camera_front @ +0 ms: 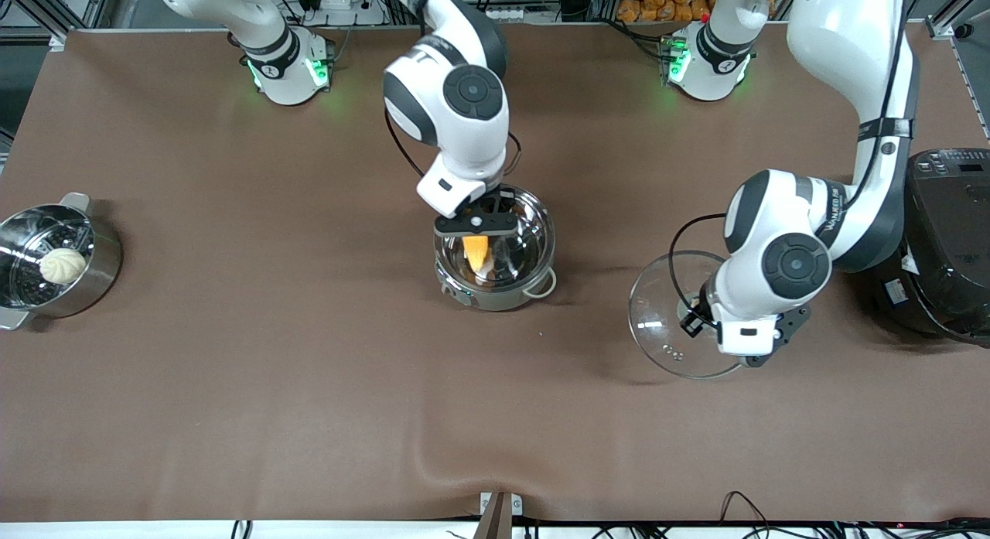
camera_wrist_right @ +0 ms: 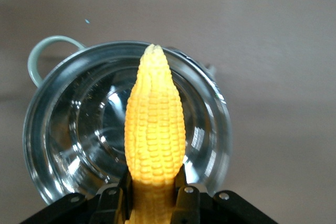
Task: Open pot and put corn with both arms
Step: 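Lower the corn into the pot and open the right gripper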
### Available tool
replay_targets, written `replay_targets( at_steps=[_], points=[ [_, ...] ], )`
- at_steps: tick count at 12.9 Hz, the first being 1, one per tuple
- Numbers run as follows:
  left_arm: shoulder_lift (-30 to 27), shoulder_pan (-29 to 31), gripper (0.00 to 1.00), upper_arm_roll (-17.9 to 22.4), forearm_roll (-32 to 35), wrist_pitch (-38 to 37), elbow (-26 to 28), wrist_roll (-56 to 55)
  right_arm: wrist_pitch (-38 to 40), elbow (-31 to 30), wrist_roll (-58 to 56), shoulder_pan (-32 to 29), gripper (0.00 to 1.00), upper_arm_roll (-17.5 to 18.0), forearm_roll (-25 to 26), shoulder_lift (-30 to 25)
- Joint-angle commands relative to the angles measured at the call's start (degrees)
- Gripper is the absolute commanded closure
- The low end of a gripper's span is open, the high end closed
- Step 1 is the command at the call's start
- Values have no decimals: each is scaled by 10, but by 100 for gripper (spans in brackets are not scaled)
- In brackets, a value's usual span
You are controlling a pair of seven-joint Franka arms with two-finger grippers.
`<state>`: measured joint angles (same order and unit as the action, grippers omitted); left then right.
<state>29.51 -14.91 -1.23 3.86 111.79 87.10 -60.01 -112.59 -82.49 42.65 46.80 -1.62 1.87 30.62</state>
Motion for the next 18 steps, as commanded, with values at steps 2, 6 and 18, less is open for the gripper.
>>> replay_targets(
  at_steps=[2,6,18],
  points=[
    [-107,9,100,-7,-1,120,186,4,-67,-14,23,25,100,-11,8,25],
    [-83,41,100,-9,-47,139,195,13,-67,-15,31,37,100,-11,8,34],
    [-8,27,100,-8,-59,215,200,32,-38,-9,16,-74,0,-8,-6,-57]
  ],
)
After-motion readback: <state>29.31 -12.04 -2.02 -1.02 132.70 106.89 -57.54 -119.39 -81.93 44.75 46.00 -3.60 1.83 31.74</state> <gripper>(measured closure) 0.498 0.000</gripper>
